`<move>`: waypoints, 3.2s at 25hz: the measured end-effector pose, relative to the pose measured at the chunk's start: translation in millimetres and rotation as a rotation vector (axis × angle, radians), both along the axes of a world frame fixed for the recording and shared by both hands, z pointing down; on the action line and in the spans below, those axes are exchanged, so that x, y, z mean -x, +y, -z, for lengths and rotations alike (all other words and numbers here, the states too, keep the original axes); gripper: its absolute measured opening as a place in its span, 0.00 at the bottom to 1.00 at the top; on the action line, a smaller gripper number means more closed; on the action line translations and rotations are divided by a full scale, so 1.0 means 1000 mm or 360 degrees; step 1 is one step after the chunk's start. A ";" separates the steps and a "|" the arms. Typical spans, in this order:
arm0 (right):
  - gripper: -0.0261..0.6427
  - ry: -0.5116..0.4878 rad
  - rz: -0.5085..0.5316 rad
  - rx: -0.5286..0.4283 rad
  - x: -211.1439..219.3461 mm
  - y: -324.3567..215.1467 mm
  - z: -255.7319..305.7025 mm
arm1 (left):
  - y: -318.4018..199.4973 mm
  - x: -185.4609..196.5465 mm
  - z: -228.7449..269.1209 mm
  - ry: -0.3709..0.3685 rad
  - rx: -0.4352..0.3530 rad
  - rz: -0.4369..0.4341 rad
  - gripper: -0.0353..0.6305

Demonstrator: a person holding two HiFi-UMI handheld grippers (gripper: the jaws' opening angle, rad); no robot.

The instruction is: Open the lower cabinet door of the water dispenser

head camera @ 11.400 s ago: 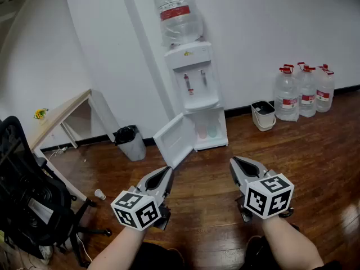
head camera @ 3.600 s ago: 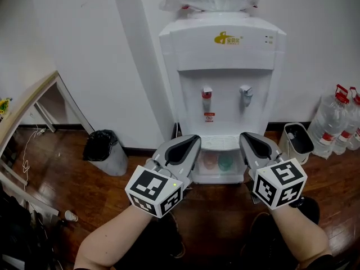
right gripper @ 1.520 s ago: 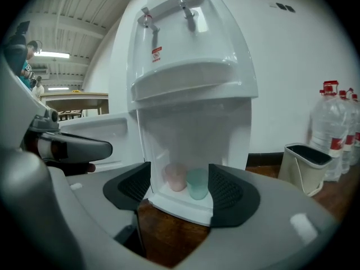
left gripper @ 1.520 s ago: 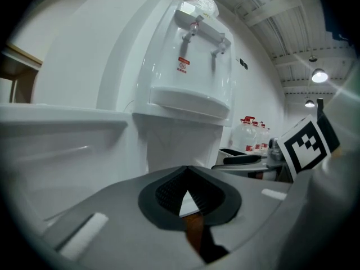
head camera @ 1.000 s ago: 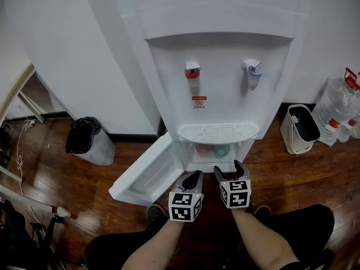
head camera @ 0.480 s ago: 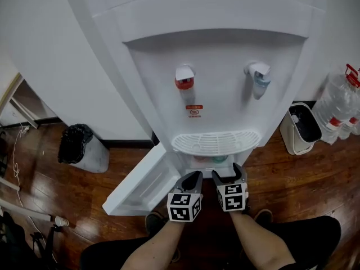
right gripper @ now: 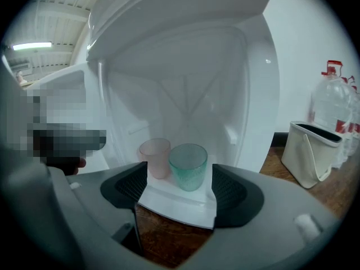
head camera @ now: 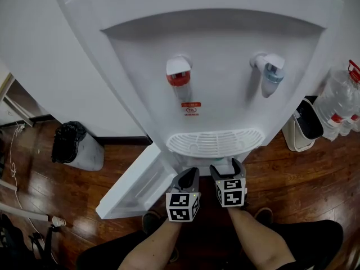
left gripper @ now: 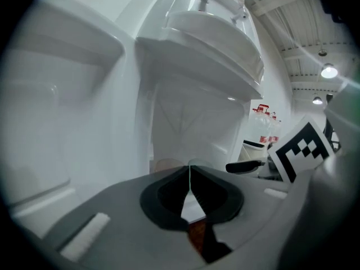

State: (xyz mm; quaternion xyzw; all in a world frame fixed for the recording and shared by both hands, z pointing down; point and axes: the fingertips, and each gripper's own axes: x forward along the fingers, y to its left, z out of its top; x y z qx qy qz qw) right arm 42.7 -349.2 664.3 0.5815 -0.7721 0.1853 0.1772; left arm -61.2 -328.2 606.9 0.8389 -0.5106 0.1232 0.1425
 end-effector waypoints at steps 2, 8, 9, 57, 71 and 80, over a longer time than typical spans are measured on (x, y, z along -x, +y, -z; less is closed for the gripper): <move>0.56 0.0001 -0.0007 0.0013 -0.002 -0.001 -0.006 | 0.000 -0.002 -0.003 0.0007 -0.0003 -0.0012 0.17; 0.57 -0.0014 -0.0004 0.0031 0.000 -0.005 -0.021 | -0.002 -0.008 -0.017 -0.0019 0.0020 -0.0049 0.18; 0.57 -0.0028 -0.0015 0.0036 0.000 -0.007 -0.023 | -0.002 -0.008 -0.019 -0.0026 0.0028 -0.0052 0.18; 0.58 0.0014 0.0045 0.0048 0.008 -0.073 -0.068 | 0.004 0.002 -0.057 -0.0087 0.0137 -0.0076 0.18; 0.58 0.0061 0.0070 0.0032 0.011 -0.075 -0.057 | 0.005 0.003 -0.053 -0.0060 0.0153 -0.0076 0.18; 0.58 0.0098 0.0084 0.0039 0.004 -0.053 -0.049 | 0.009 0.000 -0.039 -0.0080 0.0115 -0.0101 0.18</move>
